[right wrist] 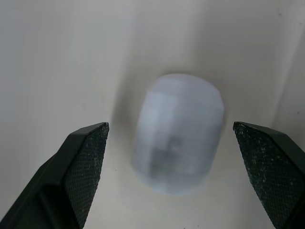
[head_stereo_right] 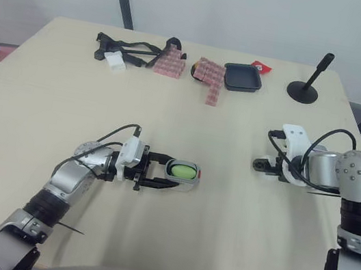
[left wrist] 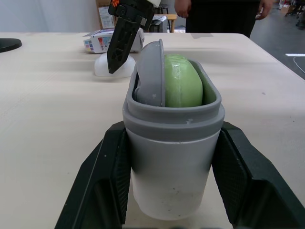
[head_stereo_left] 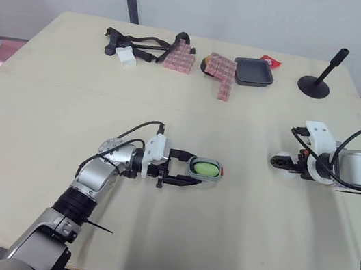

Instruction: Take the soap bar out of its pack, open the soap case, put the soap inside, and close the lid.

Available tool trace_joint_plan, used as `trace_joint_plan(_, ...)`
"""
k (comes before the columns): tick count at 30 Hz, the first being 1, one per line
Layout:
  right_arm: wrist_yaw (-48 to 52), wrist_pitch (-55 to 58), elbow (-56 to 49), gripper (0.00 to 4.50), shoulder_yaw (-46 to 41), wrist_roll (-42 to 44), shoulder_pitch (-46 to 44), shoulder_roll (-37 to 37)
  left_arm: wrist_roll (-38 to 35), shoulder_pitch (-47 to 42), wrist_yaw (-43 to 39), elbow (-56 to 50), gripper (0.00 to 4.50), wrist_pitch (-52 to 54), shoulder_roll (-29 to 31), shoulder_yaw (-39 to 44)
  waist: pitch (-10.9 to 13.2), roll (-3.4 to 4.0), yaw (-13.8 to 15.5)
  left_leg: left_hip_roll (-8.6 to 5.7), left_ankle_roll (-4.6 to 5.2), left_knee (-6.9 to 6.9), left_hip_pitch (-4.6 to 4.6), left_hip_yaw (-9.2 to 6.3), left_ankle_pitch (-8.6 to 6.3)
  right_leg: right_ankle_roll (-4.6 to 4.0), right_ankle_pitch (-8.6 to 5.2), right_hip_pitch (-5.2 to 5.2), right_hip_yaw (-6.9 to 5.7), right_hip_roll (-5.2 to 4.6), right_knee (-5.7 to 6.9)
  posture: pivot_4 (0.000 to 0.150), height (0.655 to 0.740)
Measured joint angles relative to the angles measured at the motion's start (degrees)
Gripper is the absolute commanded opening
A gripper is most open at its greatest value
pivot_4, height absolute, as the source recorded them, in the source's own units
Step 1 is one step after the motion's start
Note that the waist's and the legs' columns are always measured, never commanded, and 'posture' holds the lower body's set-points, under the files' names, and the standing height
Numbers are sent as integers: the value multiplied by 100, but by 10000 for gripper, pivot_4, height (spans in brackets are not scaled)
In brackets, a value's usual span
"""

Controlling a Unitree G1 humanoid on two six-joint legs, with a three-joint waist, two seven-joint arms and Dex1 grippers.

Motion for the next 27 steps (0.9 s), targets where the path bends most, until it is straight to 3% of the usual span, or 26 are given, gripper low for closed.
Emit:
trace_joint_plan(2,-121,0,55,44821,29,136,0,-41,2,1,2,0,18980,0,-2,0,0,0,1,0,-1,0,0,0,-1,0,0,0,0,0,0,1500,7400)
trace_joint_plan(7,-377,0,143,29386,29,375,-34,-45,7,0,2,1,18980,-2,-8,0,0,0,3,-1,-3,0,0,0,-1,0,0,0,0,1,0,1500,7400)
trace_joint_plan(8,-411,0,152,28175,29,396,-54,-45,8,0,2,1,18980,-3,-9,0,0,0,3,-1,-3,0,0,0,-1,0,0,0,0,1,0,1500,7400)
trace_joint_plan(10,-506,0,158,20607,29,416,-101,-45,13,0,3,5,18980,-10,-14,-1,0,0,6,-1,-3,1,0,0,-1,0,0,0,0,1,0,1500,7400)
trace_joint_plan(11,-540,0,158,19349,29,428,-105,-45,17,-1,3,5,18980,-12,-17,-2,0,0,10,-2,-3,1,0,0,-2,1,0,0,0,2,0,1500,7400)
trace_joint_plan(20,-507,1,121,19350,159,611,-104,-119,22,4,24,5,18980,-22,-21,-7,0,-1,18,-2,-5,1,-1,-1,-3,1,0,0,0,3,-1,1500,7400)
trace_joint_plan(27,862,-349,-975,19350,626,168,-134,-475,22,5,69,6,18980,-25,-26,-23,1,-2,34,8,-5,1,-4,-3,-3,1,0,0,-2,2,-3,1500,7400)
